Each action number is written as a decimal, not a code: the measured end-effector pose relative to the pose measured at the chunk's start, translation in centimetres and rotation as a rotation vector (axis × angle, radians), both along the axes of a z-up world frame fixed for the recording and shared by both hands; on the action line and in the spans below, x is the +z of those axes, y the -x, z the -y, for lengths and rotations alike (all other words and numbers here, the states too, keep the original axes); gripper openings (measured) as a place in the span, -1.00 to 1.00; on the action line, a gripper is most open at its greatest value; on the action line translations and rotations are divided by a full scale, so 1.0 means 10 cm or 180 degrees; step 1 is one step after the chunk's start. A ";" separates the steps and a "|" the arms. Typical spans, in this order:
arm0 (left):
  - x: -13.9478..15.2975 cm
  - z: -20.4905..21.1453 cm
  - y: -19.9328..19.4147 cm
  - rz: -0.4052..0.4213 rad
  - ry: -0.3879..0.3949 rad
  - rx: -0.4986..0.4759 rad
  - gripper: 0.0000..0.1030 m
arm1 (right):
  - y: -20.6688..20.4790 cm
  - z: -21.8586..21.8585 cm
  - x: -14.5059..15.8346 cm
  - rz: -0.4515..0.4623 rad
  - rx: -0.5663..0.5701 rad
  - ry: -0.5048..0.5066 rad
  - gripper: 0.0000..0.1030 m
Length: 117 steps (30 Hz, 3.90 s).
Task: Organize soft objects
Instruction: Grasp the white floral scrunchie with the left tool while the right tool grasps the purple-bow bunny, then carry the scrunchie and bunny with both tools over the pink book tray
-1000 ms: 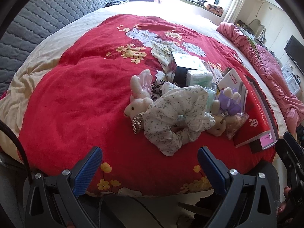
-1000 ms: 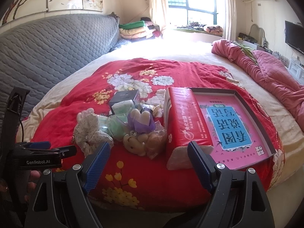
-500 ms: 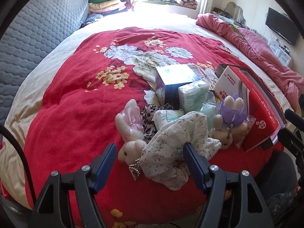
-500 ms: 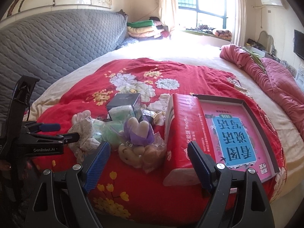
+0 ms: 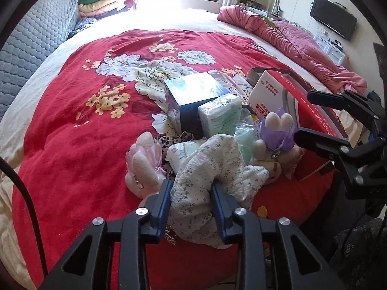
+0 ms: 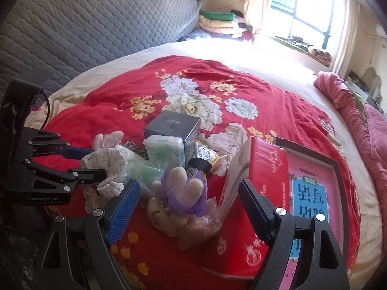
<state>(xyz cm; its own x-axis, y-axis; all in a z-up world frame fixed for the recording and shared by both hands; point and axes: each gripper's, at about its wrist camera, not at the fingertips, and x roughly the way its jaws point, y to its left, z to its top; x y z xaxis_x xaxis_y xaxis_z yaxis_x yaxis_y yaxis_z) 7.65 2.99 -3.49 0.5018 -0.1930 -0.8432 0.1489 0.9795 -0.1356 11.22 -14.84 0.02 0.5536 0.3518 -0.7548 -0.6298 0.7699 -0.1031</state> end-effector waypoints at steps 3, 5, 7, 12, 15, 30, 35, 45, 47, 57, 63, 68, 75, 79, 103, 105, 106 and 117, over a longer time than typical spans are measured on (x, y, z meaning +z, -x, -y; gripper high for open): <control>-0.01 -0.02 0.01 0.0016 0.0060 -0.0034 -0.62 | -0.12 -0.12 -0.10 -0.0069 0.0246 0.0207 0.64; -0.01 -0.03 0.03 0.0030 0.0100 -0.0062 -0.78 | -0.18 -0.19 -0.19 -0.0107 0.0333 0.0408 0.64; -0.01 -0.04 0.05 0.0039 0.0165 -0.0078 -0.81 | -0.23 -0.24 -0.28 -0.0181 0.0395 0.0541 0.64; -0.02 -0.04 0.08 0.0079 0.0211 -0.0101 -0.84 | -0.27 -0.24 -0.38 -0.0315 0.0387 0.0518 -0.21; -0.01 -0.05 0.09 0.0089 0.0270 -0.0072 -0.85 | -0.25 -0.18 -0.32 -0.0301 0.0340 0.0346 -0.38; 0.08 -0.11 0.15 0.0201 0.0417 0.0097 -0.87 | -0.12 0.00 -0.17 -0.0222 0.0266 -0.0191 -0.65; 0.08 -0.09 0.16 0.0208 0.0414 0.0075 -0.87 | -0.11 -0.03 -0.28 -0.0361 0.0302 -0.0215 -0.56; 0.16 -0.09 0.20 0.0296 0.0498 0.0081 -0.91 | -0.09 0.02 -0.28 -0.0384 0.0148 -0.0272 -0.63; 0.22 -0.10 0.22 0.0338 0.0557 0.0086 -0.91 | -0.07 0.08 -0.16 -0.0328 0.0109 -0.0400 -0.63; 0.63 -0.01 0.28 0.0554 0.0518 0.0112 -0.91 | 0.03 0.48 0.40 -0.0098 -0.0113 -0.0917 -0.63; 0.88 0.18 0.23 0.0676 0.0481 0.0053 -0.90 | 0.11 0.75 0.67 0.0070 -0.0276 -0.1074 -0.63; 1.16 0.48 0.16 0.0816 0.0459 -0.0096 -0.90 | 0.20 0.99 0.84 0.0201 -0.0418 -0.1177 -0.63; 1.42 0.95 0.02 0.0916 0.0473 -0.0302 -0.90 | 0.26 1.34 1.00 0.0345 -0.0661 -0.1290 -0.63; 1.46 1.22 -0.06 0.0897 0.0450 -0.0427 -0.90 | 0.28 1.58 1.06 0.0407 -0.0830 -0.1372 -0.63; 0.95 2.79 -0.56 0.0387 0.0439 -0.1188 -0.90 | 0.24 2.94 0.79 0.0425 -0.1903 -0.1533 -0.63; 0.87 2.87 -0.61 0.0298 0.0482 -0.1234 -0.90 | 0.22 2.99 0.73 0.0367 -0.1929 -0.1540 -0.63; 0.83 2.90 -0.62 0.0249 0.0498 -0.1256 -0.90 | 0.21 3.00 0.69 0.0337 -0.1938 -0.1548 -0.63; 0.33 3.29 -0.77 -0.0172 0.0214 -0.1496 -0.90 | 0.03 3.15 0.18 -0.0265 -0.2058 -0.1663 -0.63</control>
<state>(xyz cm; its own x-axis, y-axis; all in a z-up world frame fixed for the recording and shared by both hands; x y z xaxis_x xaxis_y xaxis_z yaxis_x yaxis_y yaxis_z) 15.33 -29.94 -0.15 0.3028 -0.4434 -0.8436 0.5646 0.7966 -0.2160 10.96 -46.31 1.85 0.7163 0.2999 -0.6301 -0.0370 0.9180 0.3949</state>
